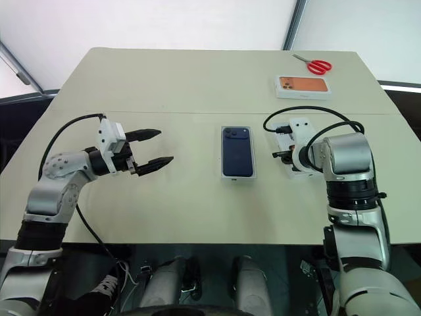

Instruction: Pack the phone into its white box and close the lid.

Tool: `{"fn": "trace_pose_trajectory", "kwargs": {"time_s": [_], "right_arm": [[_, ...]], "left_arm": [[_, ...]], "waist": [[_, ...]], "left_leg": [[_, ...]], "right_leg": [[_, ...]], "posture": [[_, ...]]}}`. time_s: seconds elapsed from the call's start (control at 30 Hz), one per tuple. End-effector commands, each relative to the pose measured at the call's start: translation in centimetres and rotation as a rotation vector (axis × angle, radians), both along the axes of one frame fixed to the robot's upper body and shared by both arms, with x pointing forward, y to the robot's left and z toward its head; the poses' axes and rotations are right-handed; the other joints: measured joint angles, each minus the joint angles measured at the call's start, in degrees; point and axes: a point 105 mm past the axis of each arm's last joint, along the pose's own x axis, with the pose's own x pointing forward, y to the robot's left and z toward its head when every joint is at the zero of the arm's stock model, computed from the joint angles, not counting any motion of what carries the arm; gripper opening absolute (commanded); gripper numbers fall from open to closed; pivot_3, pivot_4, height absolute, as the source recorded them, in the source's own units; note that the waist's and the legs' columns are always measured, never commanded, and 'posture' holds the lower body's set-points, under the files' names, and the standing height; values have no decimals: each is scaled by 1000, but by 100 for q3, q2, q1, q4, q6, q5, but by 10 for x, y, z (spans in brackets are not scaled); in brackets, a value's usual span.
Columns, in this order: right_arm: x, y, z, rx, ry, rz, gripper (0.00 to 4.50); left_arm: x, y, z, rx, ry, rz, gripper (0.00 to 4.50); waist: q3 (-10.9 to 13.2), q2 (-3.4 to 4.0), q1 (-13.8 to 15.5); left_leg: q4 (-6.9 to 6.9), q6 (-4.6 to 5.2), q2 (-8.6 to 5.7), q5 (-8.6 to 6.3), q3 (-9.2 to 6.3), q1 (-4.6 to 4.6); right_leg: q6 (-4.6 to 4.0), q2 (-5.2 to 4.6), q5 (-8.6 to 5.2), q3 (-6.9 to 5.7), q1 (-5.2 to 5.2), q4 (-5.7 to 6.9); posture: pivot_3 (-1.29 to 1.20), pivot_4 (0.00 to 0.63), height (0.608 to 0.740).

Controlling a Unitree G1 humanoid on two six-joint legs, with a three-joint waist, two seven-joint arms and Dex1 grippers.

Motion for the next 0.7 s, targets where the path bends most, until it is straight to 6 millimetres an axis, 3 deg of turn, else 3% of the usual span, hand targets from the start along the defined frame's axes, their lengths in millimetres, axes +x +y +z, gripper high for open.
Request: {"fn": "trace_pose_trajectory", "kwargs": {"time_s": [0.03, 0.1, 0.17, 0.23, 0.33, 0.4, 0.5, 0.7], "right_arm": [[11, 16, 34, 103, -147, 40, 76], [19, 27, 53, 220, -239, 46, 76], [21, 54, 81, 444, -326, 128, 76], [16, 76, 96, 619, -343, 208, 76], [6, 97, 103, 829, -323, 284, 76], [0, 110, 101, 920, -296, 325, 76], [-16, 137, 83, 1052, -211, 412, 76], [-39, 155, 64, 1101, -129, 488, 76]], "left_arm": [[2, -1, 10, 3, -42, 1, 4500], [4, 0, 10, -5, -31, 4, 4500], [9, 4, 10, -20, -2, 34, 4500], [13, 7, 11, -31, 9, 65, 4500], [20, 6, 14, -55, 16, 99, 4500], [22, 3, 15, -72, 22, 111, 4500], [25, -1, 19, -99, 12, 134, 4500], [27, -6, 13, -145, 46, 166, 4500]], "waist": [[0, 0, 2], [0, 0, 3], [2, 3, 5], [2, 3, 4], [0, 1, 30], [0, 1, 39], [-1, 0, 26], [0, 2, -11]], "left_leg": [[0, 0, 0, 0, 0, 0], [-1, 0, 0, 0, 2, 0], [-1, 0, 0, 0, 3, 0], [-1, 0, 1, 1, 3, 0], [-1, 0, 2, 1, 1, 0], [-1, 0, 0, 1, -1, -1], [0, 0, -3, 1, -1, 0], [-3, 0, -2, 1, -2, 1]], "right_leg": [[0, 2, 0, 0, 0, 0], [0, 11, 0, 1, 0, 0], [1, 13, 0, 2, 0, 0], [1, 17, 0, 4, -2, 4], [1, 20, 0, 5, 1, 3], [1, 19, 0, 4, 5, 0], [1, 16, 0, 5, 6, 0], [1, 19, 0, 6, 4, 2]], "posture": [[0, 150, 738], [0, 150, 738], [0, 150, 738], [0, 150, 738], [0, 150, 738], [0, 150, 738], [0, 150, 738], [0, 150, 738]]}}
